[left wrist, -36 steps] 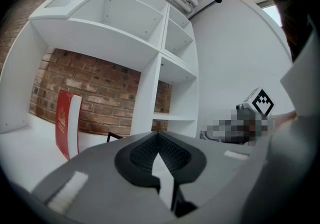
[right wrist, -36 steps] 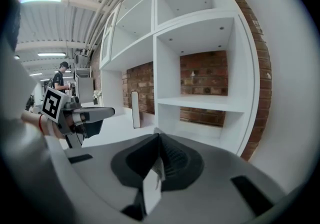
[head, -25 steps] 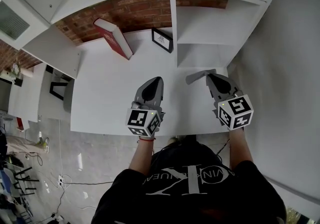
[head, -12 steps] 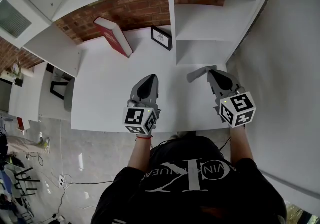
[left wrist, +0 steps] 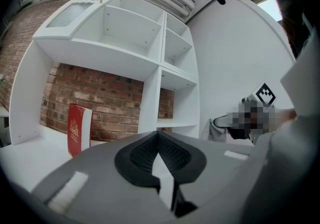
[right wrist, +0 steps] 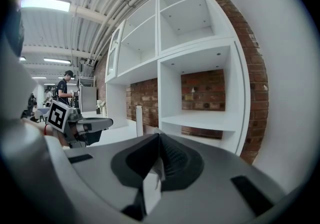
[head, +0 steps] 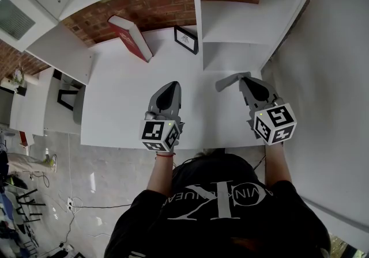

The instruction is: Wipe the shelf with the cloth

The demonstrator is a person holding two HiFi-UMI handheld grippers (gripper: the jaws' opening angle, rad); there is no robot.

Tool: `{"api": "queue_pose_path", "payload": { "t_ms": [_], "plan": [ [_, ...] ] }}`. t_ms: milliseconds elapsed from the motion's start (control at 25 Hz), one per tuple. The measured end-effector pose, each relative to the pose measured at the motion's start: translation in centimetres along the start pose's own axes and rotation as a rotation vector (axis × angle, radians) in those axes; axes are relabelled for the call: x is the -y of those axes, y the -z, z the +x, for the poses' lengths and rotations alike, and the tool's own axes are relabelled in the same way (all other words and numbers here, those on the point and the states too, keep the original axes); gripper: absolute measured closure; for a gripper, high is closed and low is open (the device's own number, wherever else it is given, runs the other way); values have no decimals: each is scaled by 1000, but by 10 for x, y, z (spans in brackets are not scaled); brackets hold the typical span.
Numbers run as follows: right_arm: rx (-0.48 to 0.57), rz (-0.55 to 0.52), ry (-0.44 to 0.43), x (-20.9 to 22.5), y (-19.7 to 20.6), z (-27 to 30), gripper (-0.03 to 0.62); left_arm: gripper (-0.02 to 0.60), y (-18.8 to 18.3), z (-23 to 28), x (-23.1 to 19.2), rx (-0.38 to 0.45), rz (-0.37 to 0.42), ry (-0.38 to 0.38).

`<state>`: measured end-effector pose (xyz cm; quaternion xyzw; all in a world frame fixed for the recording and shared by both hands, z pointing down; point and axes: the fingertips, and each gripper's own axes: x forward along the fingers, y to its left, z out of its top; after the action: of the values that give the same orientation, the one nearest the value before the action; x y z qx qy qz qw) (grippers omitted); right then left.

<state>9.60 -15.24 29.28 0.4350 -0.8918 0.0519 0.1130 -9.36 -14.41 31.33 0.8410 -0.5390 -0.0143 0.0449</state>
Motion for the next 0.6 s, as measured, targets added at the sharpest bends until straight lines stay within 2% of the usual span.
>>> {"api": "queue_pose_path", "payload": {
  "t_ms": [600],
  "plan": [
    [21, -5, -10, 6, -4, -8, 576, 572, 0, 5, 9, 5, 4, 0]
  ]
}}
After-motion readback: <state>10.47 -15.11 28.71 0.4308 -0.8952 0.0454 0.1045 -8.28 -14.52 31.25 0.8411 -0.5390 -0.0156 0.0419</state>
